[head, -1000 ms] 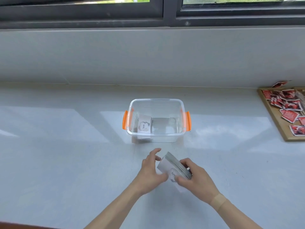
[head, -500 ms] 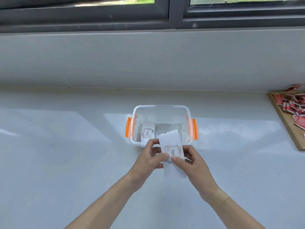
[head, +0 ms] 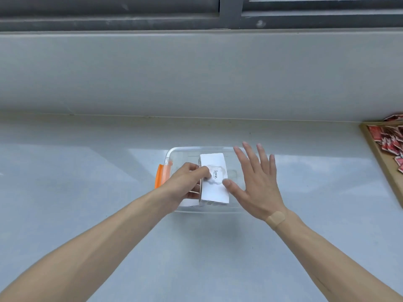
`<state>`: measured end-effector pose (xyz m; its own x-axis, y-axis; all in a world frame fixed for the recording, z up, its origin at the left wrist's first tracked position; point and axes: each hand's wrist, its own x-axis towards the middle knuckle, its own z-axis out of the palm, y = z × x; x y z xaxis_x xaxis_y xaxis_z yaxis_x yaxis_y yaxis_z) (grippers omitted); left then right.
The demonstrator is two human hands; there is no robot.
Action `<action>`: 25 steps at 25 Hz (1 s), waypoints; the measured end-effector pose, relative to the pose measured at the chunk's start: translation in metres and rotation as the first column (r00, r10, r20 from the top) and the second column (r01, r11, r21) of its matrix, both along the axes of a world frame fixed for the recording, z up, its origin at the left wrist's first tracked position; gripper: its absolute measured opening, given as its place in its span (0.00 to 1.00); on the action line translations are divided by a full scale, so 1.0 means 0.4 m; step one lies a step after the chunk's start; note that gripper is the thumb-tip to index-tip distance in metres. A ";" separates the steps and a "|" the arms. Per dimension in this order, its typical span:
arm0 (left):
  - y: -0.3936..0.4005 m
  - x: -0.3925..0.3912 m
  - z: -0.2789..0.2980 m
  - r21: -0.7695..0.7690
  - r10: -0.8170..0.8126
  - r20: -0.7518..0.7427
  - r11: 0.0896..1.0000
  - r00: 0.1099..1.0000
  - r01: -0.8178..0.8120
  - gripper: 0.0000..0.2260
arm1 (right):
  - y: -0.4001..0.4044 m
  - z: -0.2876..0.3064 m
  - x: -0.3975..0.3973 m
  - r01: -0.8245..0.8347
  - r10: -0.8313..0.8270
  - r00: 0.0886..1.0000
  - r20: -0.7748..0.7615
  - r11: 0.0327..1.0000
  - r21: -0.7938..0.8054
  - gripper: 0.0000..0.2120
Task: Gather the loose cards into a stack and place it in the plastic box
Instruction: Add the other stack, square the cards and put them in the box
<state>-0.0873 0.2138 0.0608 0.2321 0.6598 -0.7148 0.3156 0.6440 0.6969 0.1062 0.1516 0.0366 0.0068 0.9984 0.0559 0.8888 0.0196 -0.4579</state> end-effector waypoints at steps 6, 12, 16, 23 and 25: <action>0.038 0.028 -0.071 -0.030 -0.114 -0.209 0.993 0.971 0.110 0.19 | 0.015 -0.050 0.008 -0.070 0.069 0.998 -0.011 0.995 -0.065 0.39; 0.041 0.102 -0.135 -0.114 -0.160 -0.166 0.983 0.973 0.142 0.18 | 0.014 -0.049 0.005 -0.063 0.062 0.998 -0.016 0.996 -0.056 0.39; 0.039 0.129 -0.160 -0.157 -0.163 -0.123 0.977 0.979 0.143 0.16 | 0.014 -0.055 0.008 -0.053 0.051 0.998 -0.024 0.997 -0.055 0.39; 0.038 0.138 -0.185 -0.037 -0.213 -0.234 0.977 0.949 0.210 0.06 | 0.015 -0.063 0.008 -0.031 0.029 0.998 -0.047 0.999 -0.033 0.37; 0.040 0.141 -0.188 0.023 -0.295 -0.376 0.945 0.878 0.327 0.06 | 0.014 -0.063 0.008 -0.027 0.025 0.998 -0.051 0.999 -0.033 0.37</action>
<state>-0.0309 0.2299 -0.0145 0.1702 0.6572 -0.7342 0.7307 0.4157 0.5416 0.1095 0.1573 0.0114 -0.0169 0.9996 0.0223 0.8640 0.0259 -0.5028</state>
